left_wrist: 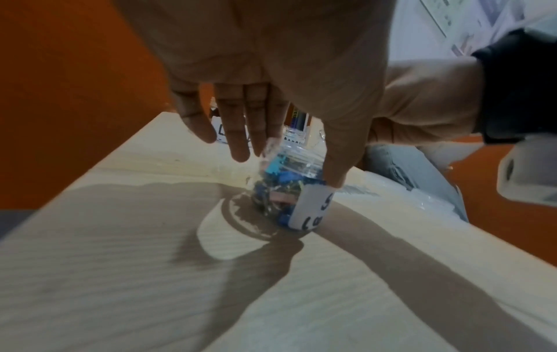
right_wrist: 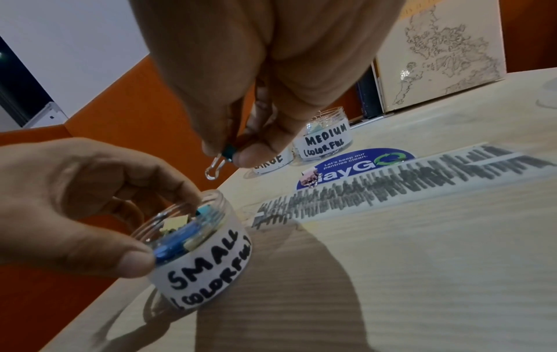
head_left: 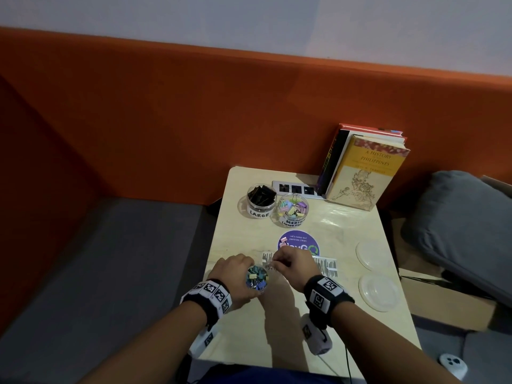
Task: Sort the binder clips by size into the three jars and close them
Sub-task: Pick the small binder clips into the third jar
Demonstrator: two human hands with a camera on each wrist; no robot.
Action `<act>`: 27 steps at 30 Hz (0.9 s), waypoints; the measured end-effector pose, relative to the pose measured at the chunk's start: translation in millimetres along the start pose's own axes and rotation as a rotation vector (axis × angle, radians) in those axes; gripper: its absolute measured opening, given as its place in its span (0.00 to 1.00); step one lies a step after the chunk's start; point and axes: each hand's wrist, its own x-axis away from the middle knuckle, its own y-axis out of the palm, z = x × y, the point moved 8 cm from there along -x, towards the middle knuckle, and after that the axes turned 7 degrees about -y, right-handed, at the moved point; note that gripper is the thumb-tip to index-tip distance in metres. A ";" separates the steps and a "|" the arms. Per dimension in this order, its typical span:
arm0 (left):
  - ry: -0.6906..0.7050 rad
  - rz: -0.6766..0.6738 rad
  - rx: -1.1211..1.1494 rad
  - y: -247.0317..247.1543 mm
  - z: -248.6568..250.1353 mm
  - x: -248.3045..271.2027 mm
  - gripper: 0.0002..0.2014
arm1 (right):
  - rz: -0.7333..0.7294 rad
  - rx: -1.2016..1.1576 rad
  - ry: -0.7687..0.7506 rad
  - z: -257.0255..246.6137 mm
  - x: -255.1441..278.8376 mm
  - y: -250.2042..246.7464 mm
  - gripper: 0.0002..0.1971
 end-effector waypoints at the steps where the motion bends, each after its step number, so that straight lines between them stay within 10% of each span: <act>1: 0.000 -0.001 0.006 0.4 -0.8 0.5 0.34 | 0.002 -0.009 0.001 -0.3 0.7 0.0 0.02; 17: 0.035 -0.053 0.073 5.7 0.2 6.8 0.41 | -0.085 0.079 -0.074 -11.0 1.4 17.1 0.09; 27: -0.004 -0.093 0.039 -8.6 0.4 -7.3 0.37 | -0.015 0.245 0.183 44.9 -2.9 -7.1 0.10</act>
